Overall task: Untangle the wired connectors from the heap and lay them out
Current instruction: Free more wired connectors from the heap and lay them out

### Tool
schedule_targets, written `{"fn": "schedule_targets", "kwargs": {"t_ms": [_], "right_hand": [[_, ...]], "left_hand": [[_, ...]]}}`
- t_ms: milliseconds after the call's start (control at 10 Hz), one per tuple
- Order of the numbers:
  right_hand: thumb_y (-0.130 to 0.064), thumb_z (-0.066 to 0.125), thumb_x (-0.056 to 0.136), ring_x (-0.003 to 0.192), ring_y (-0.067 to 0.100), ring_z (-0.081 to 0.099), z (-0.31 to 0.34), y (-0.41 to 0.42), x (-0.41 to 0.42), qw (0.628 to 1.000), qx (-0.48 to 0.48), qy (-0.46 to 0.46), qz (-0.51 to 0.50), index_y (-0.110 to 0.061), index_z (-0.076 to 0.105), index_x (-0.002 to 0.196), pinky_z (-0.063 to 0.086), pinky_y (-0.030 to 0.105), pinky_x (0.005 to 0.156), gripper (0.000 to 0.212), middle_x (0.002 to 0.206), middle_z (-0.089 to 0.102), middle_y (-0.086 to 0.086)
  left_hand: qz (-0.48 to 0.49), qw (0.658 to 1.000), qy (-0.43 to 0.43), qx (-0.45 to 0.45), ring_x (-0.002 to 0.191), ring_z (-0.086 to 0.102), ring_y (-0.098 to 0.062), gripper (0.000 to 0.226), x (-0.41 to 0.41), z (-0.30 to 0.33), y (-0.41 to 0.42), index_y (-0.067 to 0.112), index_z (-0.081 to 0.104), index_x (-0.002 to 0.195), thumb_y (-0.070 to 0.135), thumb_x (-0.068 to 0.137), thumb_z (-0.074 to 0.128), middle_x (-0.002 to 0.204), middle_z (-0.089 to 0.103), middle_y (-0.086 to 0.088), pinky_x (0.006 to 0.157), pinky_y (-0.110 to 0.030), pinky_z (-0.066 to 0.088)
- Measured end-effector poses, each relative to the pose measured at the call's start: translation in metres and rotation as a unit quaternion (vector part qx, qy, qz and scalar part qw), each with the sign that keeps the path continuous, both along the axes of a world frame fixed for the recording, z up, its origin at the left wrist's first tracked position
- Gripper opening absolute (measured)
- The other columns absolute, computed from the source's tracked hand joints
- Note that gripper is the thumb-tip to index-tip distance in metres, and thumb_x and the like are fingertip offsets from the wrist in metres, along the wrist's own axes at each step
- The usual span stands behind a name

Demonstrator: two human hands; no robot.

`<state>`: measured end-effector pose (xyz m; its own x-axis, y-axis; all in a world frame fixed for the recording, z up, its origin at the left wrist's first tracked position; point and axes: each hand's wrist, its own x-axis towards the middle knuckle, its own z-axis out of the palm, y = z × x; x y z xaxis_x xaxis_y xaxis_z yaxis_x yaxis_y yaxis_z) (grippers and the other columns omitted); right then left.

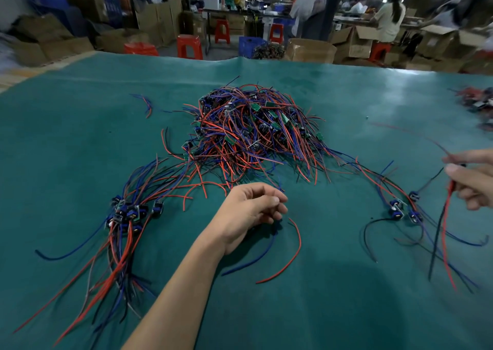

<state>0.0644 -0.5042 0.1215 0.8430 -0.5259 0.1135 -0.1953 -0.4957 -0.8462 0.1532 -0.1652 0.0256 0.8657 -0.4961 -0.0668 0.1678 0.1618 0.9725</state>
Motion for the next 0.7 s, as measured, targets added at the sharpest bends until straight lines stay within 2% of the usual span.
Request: {"fn": "schedule_targets", "kwargs": {"t_ms": [100, 200, 300, 400, 500, 600, 700], "right_hand": [[-0.013, 0.065, 0.097, 0.041, 0.001, 0.055, -0.007, -0.013, -0.010, 0.996, -0.072, 0.049, 0.019, -0.020, 0.069, 0.107, 0.043, 0.012, 0.036, 0.013, 0.066, 0.067, 0.015], [-0.023, 0.072, 0.092, 0.051, 0.006, 0.066, -0.018, -0.021, -0.020, 0.983, -0.151, 0.101, 0.026, -0.037, 0.073, 0.097, 0.048, 0.015, 0.041, 0.015, 0.064, 0.074, 0.002], [-0.036, 0.071, 0.090, 0.056, 0.011, 0.071, -0.035, -0.037, -0.017, 0.963, -0.221, 0.154, 0.029, -0.057, 0.064, 0.100, 0.058, 0.030, 0.058, 0.024, 0.066, 0.075, -0.010], [-0.048, 0.066, 0.088, 0.067, 0.008, 0.071, -0.039, -0.031, -0.010, 0.922, -0.322, 0.215, 0.020, -0.060, 0.058, 0.094, 0.053, 0.029, 0.068, 0.015, 0.065, 0.070, -0.027], [-0.053, 0.068, 0.089, 0.097, 0.023, 0.071, -0.034, -0.016, 0.004, 0.883, -0.385, 0.267, 0.008, -0.040, 0.068, 0.104, 0.050, 0.029, 0.075, 0.020, 0.088, 0.078, -0.018], [-0.053, 0.065, 0.091, 0.117, 0.033, 0.065, -0.025, 0.008, 0.019, 0.855, -0.440, 0.274, -0.003, -0.024, 0.067, 0.125, 0.053, 0.040, 0.093, 0.044, 0.124, 0.073, 0.006], [-0.037, 0.070, 0.091, 0.107, 0.027, 0.069, -0.009, 0.060, 0.039, 0.899, -0.403, 0.157, 0.074, -0.024, 0.073, 0.114, 0.049, 0.031, 0.087, 0.026, 0.112, 0.076, 0.004]], "left_hand": [[0.004, 1.000, 0.004, 0.000, 0.063, 0.062, -0.011, 0.019, 0.000, 0.000, 0.000, 0.005, 0.068, 0.089, -0.004, 0.096, 0.052, 0.076, 0.070, -0.008, 0.058, -0.016, 0.048], [0.005, 1.000, 0.010, -0.005, 0.064, 0.062, -0.011, 0.020, 0.001, 0.000, 0.000, 0.005, 0.068, 0.089, -0.004, 0.096, 0.052, 0.077, 0.070, -0.008, 0.059, -0.015, 0.048], [0.007, 1.000, 0.012, -0.006, 0.064, 0.062, -0.011, 0.020, 0.001, -0.001, 0.001, 0.006, 0.068, 0.090, -0.004, 0.096, 0.051, 0.077, 0.070, -0.008, 0.059, -0.015, 0.048], [0.008, 1.000, 0.014, -0.005, 0.064, 0.062, -0.011, 0.021, 0.001, -0.001, 0.001, 0.005, 0.068, 0.090, -0.005, 0.096, 0.051, 0.078, 0.070, -0.008, 0.059, -0.015, 0.049], [0.008, 1.000, 0.015, -0.005, 0.065, 0.063, -0.011, 0.020, 0.001, 0.000, 0.000, 0.005, 0.068, 0.090, -0.005, 0.096, 0.051, 0.078, 0.070, -0.009, 0.060, -0.015, 0.049], [0.010, 1.000, 0.016, -0.006, 0.064, 0.063, -0.011, 0.020, 0.000, 0.000, 0.000, 0.005, 0.068, 0.090, -0.005, 0.096, 0.051, 0.078, 0.070, -0.009, 0.059, -0.015, 0.049], [0.011, 1.000, 0.018, -0.005, 0.064, 0.062, -0.011, 0.020, 0.000, 0.001, 0.000, 0.005, 0.068, 0.091, -0.005, 0.096, 0.051, 0.078, 0.070, -0.009, 0.059, -0.015, 0.049]]}}
